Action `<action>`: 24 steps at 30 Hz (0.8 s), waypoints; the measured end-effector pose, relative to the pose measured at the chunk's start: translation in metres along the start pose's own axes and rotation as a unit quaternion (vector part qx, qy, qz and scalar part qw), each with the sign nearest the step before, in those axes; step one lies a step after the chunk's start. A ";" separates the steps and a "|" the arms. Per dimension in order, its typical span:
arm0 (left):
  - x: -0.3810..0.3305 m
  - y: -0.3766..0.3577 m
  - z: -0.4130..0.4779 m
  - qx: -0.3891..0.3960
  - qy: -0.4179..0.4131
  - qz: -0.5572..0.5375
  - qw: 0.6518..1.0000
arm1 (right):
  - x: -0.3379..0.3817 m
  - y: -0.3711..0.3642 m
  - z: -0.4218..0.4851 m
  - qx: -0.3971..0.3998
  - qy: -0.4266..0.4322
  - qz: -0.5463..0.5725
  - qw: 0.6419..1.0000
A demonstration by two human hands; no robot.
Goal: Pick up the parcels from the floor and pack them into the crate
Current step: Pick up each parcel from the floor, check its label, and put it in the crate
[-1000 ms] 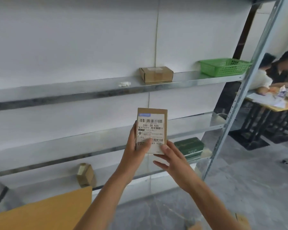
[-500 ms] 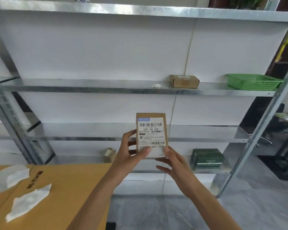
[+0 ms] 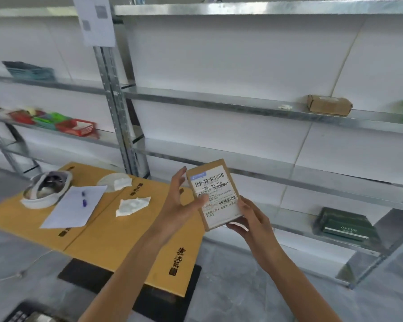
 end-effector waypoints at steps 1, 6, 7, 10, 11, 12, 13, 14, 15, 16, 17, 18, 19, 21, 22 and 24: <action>-0.002 0.012 -0.008 -0.004 -0.008 0.011 1.000 | -0.001 -0.012 -0.005 0.008 -0.002 0.003 1.000; 0.007 0.084 -0.043 -0.064 -0.003 0.032 0.997 | -0.020 -0.080 -0.033 0.033 -0.020 0.001 0.999; 0.011 0.101 -0.050 -0.073 -0.001 0.031 0.997 | -0.024 -0.097 -0.038 0.034 -0.024 0.005 0.999; 0.024 0.153 -0.073 -0.093 0.002 0.027 0.995 | -0.039 -0.148 -0.055 0.011 -0.032 0.025 0.999; 0.028 0.171 -0.081 -0.102 0.004 0.026 0.994 | -0.044 -0.166 -0.061 0.003 -0.031 0.032 0.999; 0.034 0.190 -0.090 -0.114 0.006 0.023 0.993 | -0.048 -0.185 -0.068 -0.003 -0.030 0.035 0.999; 0.039 0.211 -0.099 -0.130 0.009 0.019 0.991 | -0.053 -0.204 -0.076 -0.008 -0.026 0.035 0.999; 0.045 0.231 -0.108 -0.144 0.013 0.017 0.989 | -0.057 -0.223 -0.083 -0.011 -0.022 0.032 0.999; 0.050 0.251 -0.118 -0.156 0.021 0.019 0.987 | -0.062 -0.242 -0.091 -0.015 -0.020 0.033 0.999; 0.056 0.271 -0.126 -0.165 0.031 0.025 0.986 | -0.066 -0.261 -0.099 -0.017 -0.020 0.034 0.999; 0.061 0.290 -0.135 -0.172 0.039 0.037 0.984 | -0.070 -0.280 -0.105 -0.015 -0.021 0.034 0.999; 0.066 0.309 -0.143 -0.178 0.044 0.047 0.982 | -0.075 -0.297 -0.110 -0.012 -0.024 0.032 0.999; 0.069 0.325 -0.151 -0.183 0.046 0.056 0.981 | -0.079 -0.314 -0.115 -0.008 -0.026 0.034 0.999; 0.079 0.355 -0.163 -0.186 0.051 0.064 0.979 | -0.087 -0.341 -0.121 -0.007 -0.026 0.038 0.999; 0.084 0.367 -0.167 -0.186 0.056 0.070 0.978 | -0.090 -0.353 -0.123 -0.012 -0.026 0.037 0.999; 0.092 0.388 -0.172 -0.185 0.067 0.081 0.977 | -0.098 -0.372 -0.125 -0.026 -0.029 0.037 0.999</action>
Point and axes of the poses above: each hand's wrist, its own z-axis towards the middle knuckle, its own y-axis out of the back of the hand, x = y × z, the point moved 4 cm from there along z, towards the middle knuckle, and after that the axes turned 3 degrees about y, right-handed, at the moved point
